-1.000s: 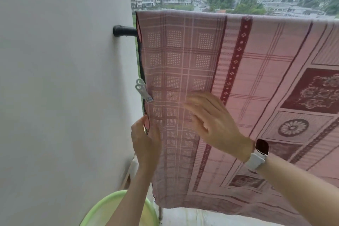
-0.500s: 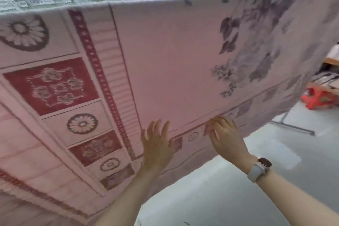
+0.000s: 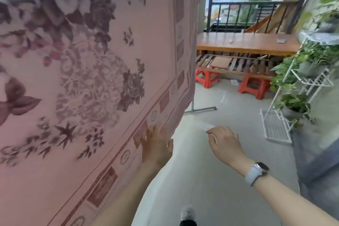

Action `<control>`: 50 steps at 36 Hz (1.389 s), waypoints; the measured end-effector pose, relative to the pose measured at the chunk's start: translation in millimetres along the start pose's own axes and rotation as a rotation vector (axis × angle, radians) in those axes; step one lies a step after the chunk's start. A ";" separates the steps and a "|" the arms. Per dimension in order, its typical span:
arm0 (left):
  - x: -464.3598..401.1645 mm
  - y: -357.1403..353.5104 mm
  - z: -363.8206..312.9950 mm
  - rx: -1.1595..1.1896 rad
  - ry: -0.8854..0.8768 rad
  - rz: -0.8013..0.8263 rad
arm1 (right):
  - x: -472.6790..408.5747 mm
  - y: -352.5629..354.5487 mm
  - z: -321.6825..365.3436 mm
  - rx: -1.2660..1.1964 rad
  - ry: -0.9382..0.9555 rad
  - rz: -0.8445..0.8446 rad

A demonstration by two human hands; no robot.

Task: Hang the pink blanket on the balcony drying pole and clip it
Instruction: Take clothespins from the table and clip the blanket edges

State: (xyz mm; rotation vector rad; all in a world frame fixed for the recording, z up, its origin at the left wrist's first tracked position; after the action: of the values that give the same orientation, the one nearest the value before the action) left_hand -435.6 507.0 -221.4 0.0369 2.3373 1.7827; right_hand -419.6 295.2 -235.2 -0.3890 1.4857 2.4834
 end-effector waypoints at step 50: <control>-1128.0 -294.3 -190.2 0.161 -0.177 0.090 | -992.4 -194.7 -530.0 0.094 -0.309 0.299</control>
State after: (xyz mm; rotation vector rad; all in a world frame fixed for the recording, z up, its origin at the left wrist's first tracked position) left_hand 666.0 86.6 -292.4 0.3156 2.3773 1.5540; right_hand 635.6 -135.7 -303.2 0.2429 1.6157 2.5273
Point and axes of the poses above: each hand's wrist, its own x-axis away from the middle knuckle, its own y-axis out of the back of the hand, z = x × y, the point moved 3 cm from there along -x, towards the middle knuckle, and after that the axes turned 9 degrees about -y, right-handed, at the moved point
